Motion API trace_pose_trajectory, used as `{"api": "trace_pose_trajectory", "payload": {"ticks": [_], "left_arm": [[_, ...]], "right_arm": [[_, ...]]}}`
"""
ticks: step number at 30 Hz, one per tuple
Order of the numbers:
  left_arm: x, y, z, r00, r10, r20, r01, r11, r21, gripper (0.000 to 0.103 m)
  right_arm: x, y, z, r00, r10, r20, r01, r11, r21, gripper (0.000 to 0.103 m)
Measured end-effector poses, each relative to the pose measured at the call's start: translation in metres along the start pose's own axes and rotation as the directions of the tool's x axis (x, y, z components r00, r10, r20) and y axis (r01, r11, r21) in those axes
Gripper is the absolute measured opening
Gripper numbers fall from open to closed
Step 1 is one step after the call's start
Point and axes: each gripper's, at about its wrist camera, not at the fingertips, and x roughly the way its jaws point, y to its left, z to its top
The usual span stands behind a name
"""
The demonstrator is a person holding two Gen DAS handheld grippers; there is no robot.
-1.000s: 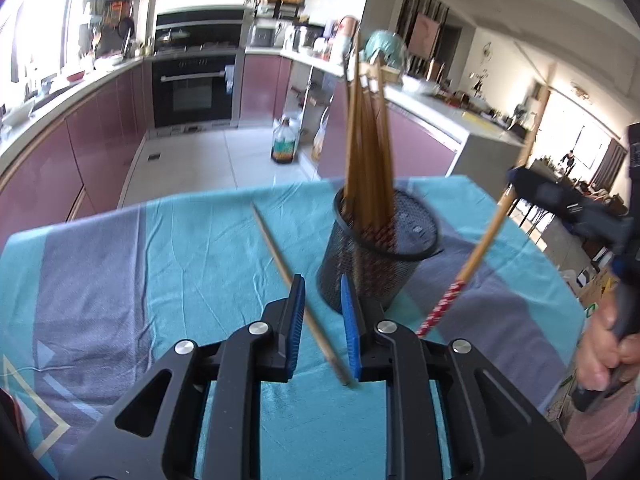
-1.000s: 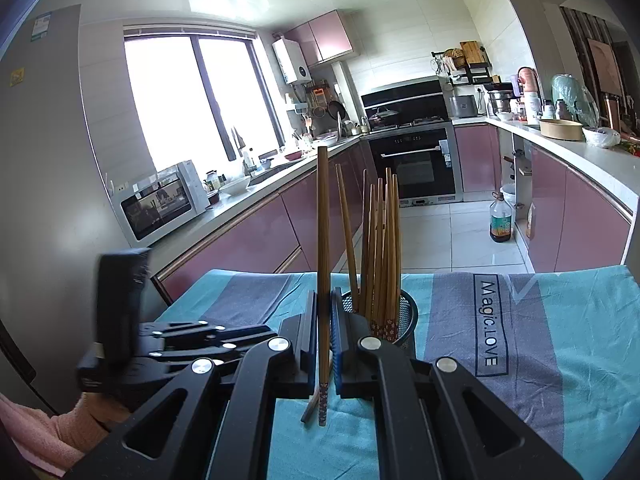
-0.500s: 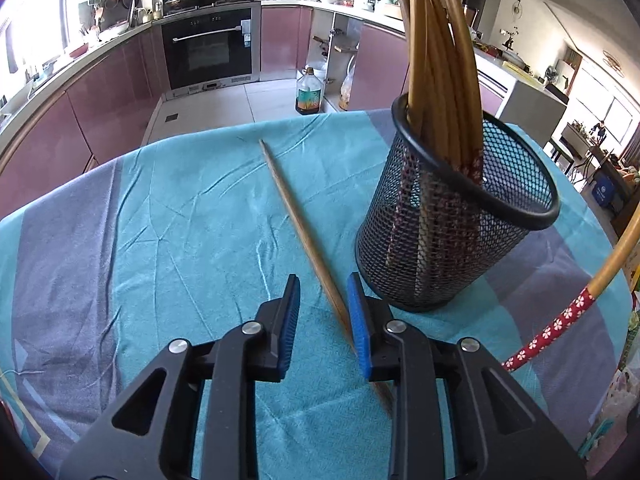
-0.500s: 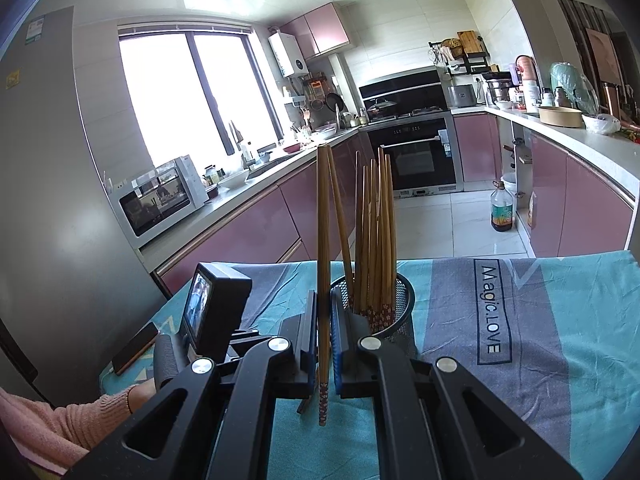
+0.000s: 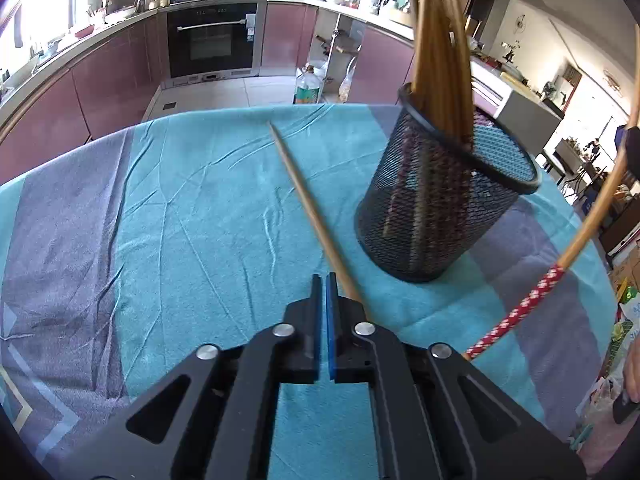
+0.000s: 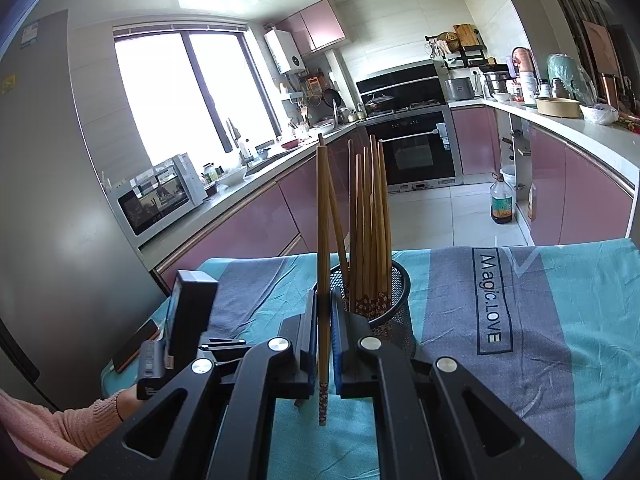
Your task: Organize utensils
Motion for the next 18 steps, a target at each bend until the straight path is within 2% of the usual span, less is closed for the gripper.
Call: {"api": "trace_pose_trajectory", "payload": {"ticks": [3,10,18], "left_arm": [[-0.001,-0.006,0.005,1.0,-0.024,0.004,0.024,1.0,0.016,0.01],[0.02,-0.017,0.008,0.999,0.015,-0.035,-0.014,0.999,0.037,0.016],[0.014,-0.022,-0.004,0.998,0.05,-0.029,-0.049,0.998,0.041,0.011]], "right_arm": [[0.0,-0.001,0.0,1.0,0.001,0.002,-0.001,1.0,0.006,0.005],[0.0,-0.001,-0.002,1.0,0.002,-0.001,-0.002,1.0,0.006,0.005],[-0.002,-0.002,-0.004,1.0,0.009,-0.002,-0.009,1.0,0.005,0.005]]}}
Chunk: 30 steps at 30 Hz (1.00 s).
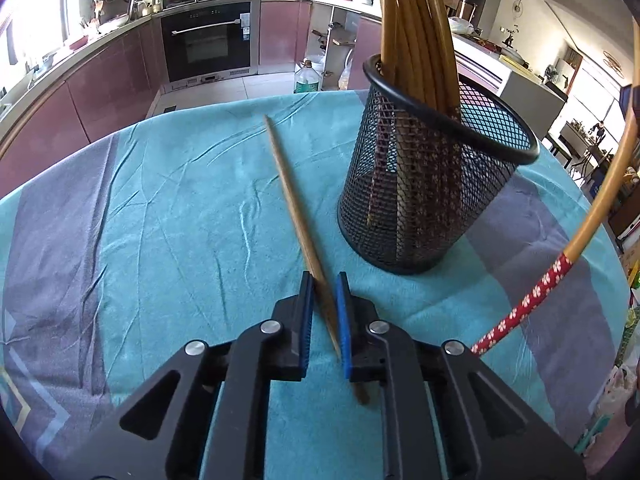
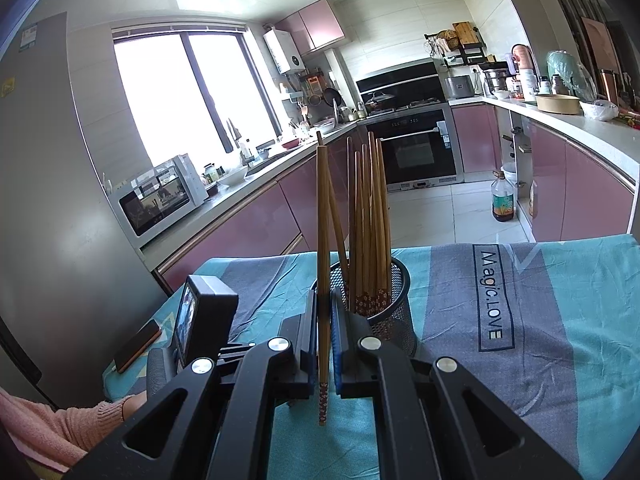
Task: Organize utensils
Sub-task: 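Raise the plain chopstick upright with the left tool while the right tool holds the red-ended one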
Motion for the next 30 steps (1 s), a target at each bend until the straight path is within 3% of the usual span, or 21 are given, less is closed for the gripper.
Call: {"api": "trace_pose_trajectory", "payload": {"ticks": [12,15,21,30], "left_arm": [[-0.055,0.025,-0.066,0.999,-0.027,-0.039,0.025,0.999,-0.046,0.009],[-0.065,0.025,-0.073,0.999,-0.035,-0.029,0.035,0.999,-0.016,0.018],[-0.065,0.022,-0.053,0.999,0.009,0.031,-0.01,1.0,0.024,0.023],[-0.019,0.018,-0.008,1.0,0.021,-0.021,-0.021,0.999,0.03,0.024]], "right_arm": [[0.0,0.001,-0.001,1.0,0.012,-0.007,-0.012,1.0,-0.005,0.005],[0.002,0.005,-0.003,1.0,0.016,-0.013,-0.016,1.0,-0.008,0.005],[0.004,0.009,-0.004,1.0,0.014,-0.02,-0.014,1.0,-0.009,0.005],[0.008,0.008,-0.004,0.999,0.011,-0.03,-0.011,1.0,-0.004,0.005]]}}
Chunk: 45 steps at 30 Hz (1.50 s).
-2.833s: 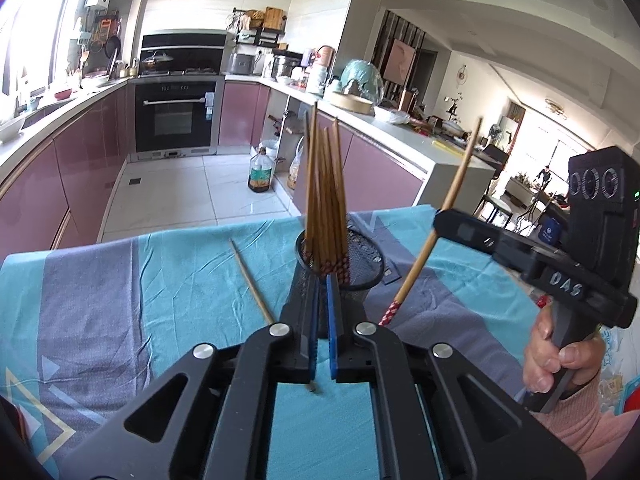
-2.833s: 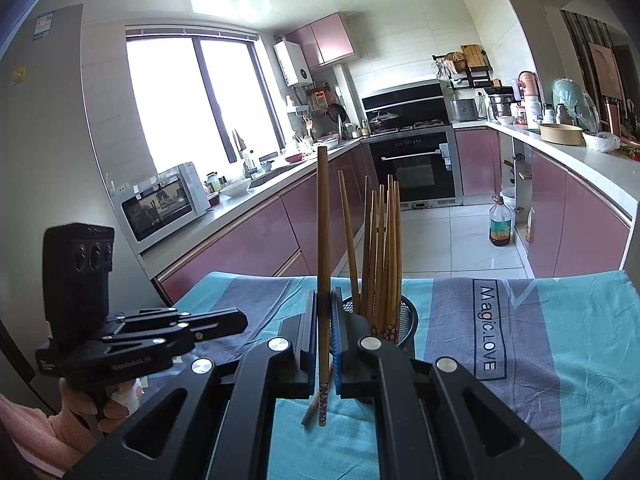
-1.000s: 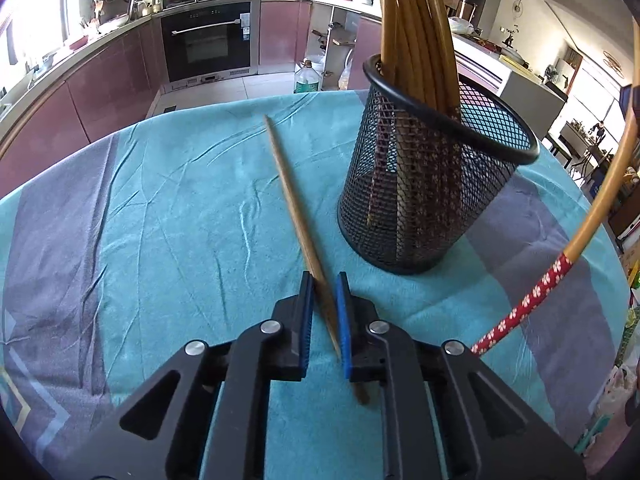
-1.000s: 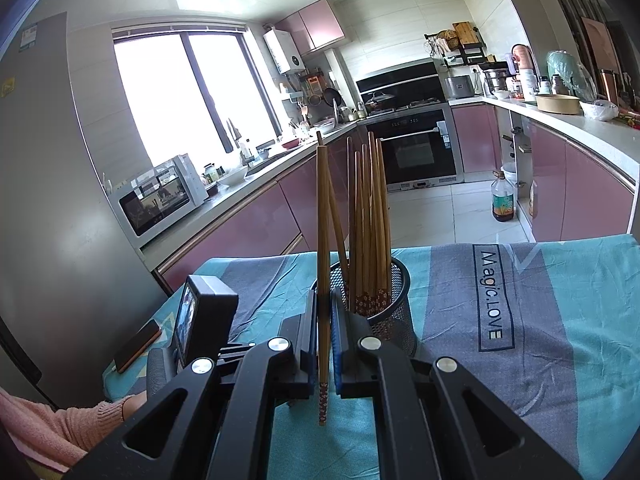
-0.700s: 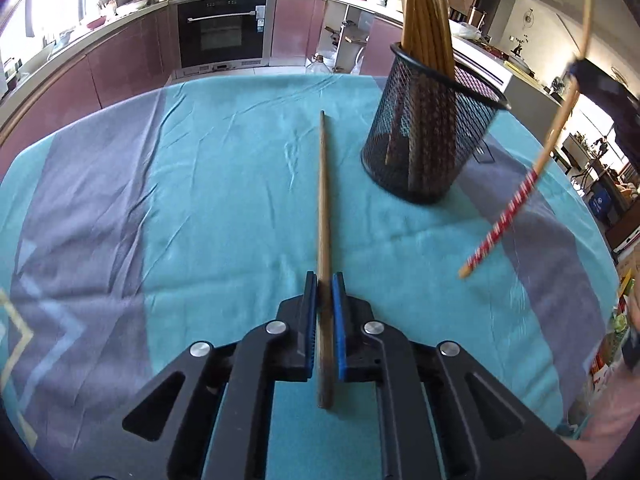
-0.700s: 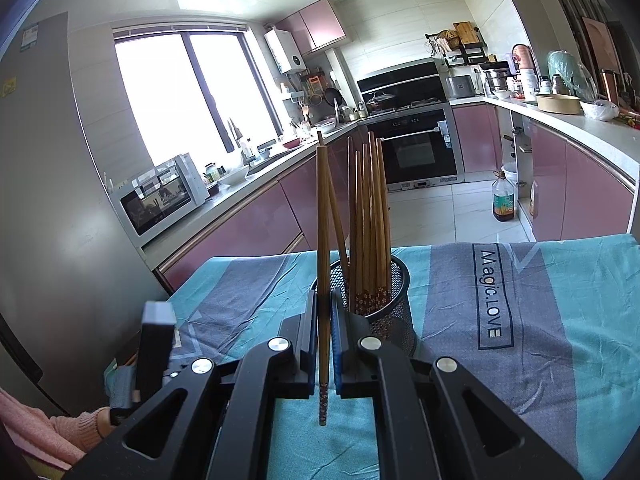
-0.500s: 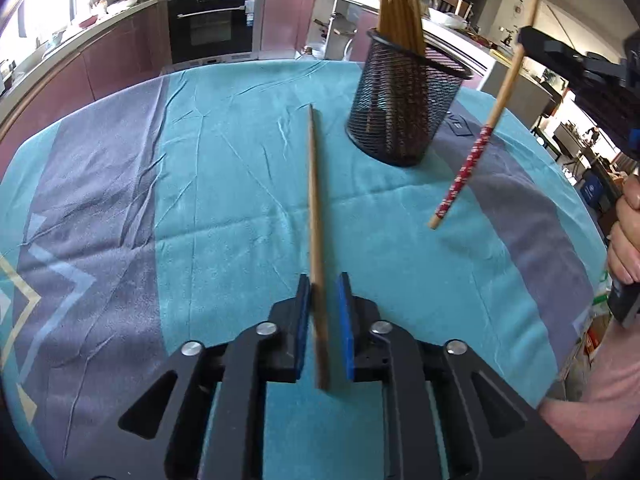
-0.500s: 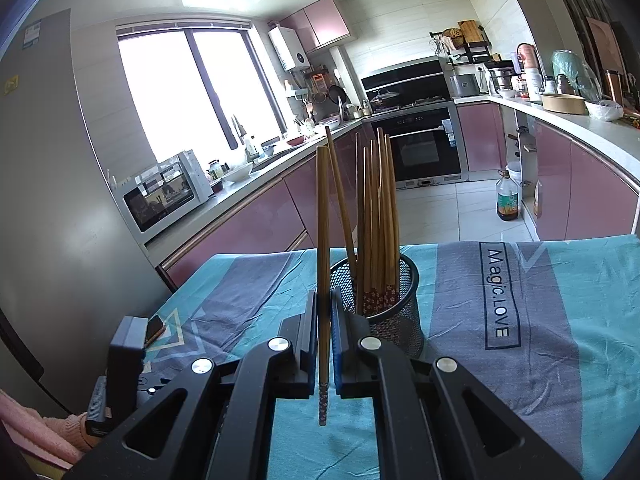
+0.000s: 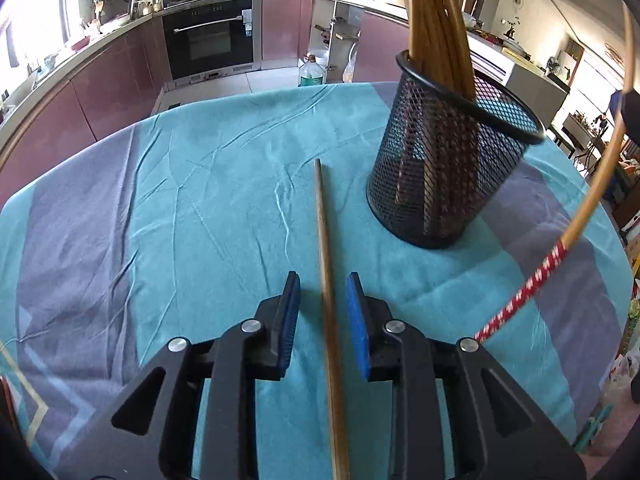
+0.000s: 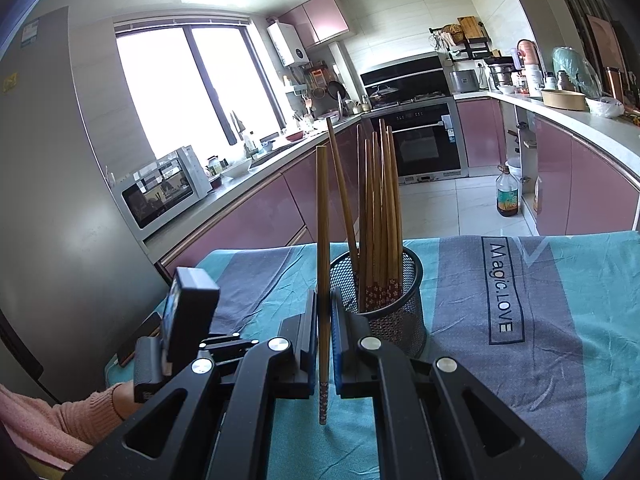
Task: Organize utensils
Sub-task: 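Raise the plain chopstick upright with the left tool while the right tool holds the red-ended one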
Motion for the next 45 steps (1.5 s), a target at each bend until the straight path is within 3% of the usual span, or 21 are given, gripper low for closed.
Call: {"api": "trace_pose_trajectory", "payload": {"ticks": [7,11,19,27,45], "left_arm": [[0.011,-0.004,0.015,0.999,0.03,0.01,-0.03,0.999,0.013,0.022],[0.015,-0.002,0.019,1.0,0.027,0.015,-0.027,1.0,-0.013,0.009],[0.009,0.001,0.018,1.0,0.003,0.028,-0.002,1.0,-0.029,0.007],[-0.034,0.002,0.019,0.992,-0.054,0.115,0.058,0.998,-0.026,0.007],[-0.121,-0.002,0.02,0.945,-0.155,0.288,0.163,0.987,-0.007,0.007]], "right_arm": [[0.005,-0.002,0.0,1.0,0.007,-0.007,-0.007,1.0,0.006,0.005],[0.008,-0.002,0.0,1.0,0.006,-0.012,-0.006,1.0,0.005,0.005],[0.009,-0.001,-0.001,1.0,0.005,-0.014,-0.005,1.0,0.004,0.005],[0.008,0.002,0.0,1.0,0.005,-0.007,-0.005,1.0,-0.004,0.005],[-0.005,0.01,0.013,0.999,-0.014,0.028,0.015,0.999,-0.043,0.005]]}}
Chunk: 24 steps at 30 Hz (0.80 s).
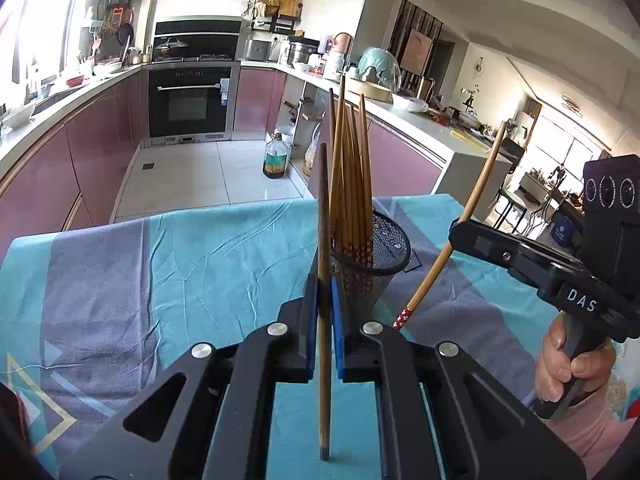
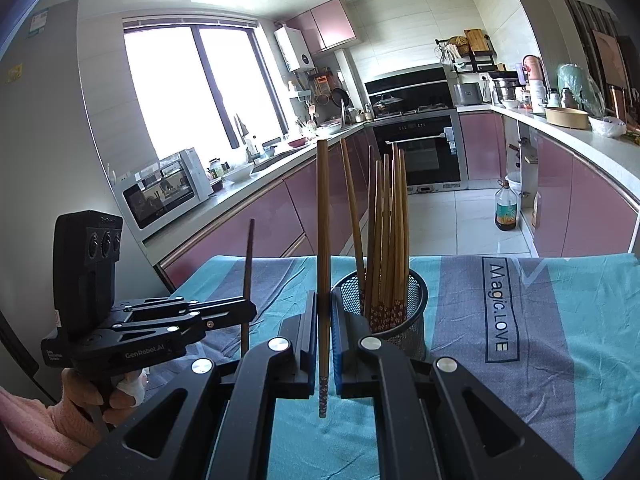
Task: Organize utensils
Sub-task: 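Raise the plain chopstick upright with the left tool while the right tool holds the red-ended one, then lower both held chopsticks into the mesh cup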
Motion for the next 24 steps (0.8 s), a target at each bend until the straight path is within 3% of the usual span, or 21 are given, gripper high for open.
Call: {"api": "trace_pose_trajectory", "payload": {"ticks": [14,24], "left_arm": [[-0.051,-0.008,0.032,0.99,-0.065,0.127,0.065,0.998,0.007,0.007],[-0.07,-0.02,0.06,0.979,-0.076,0.188,0.069,0.997,0.041,0.007]], "right_arm": [[-0.013,0.011,0.021,0.998,-0.01,0.055,0.013,0.999,-0.052,0.005],[-0.02,0.012,0.044,0.994,-0.01,0.104,0.019,0.996,-0.083,0.005]]}}
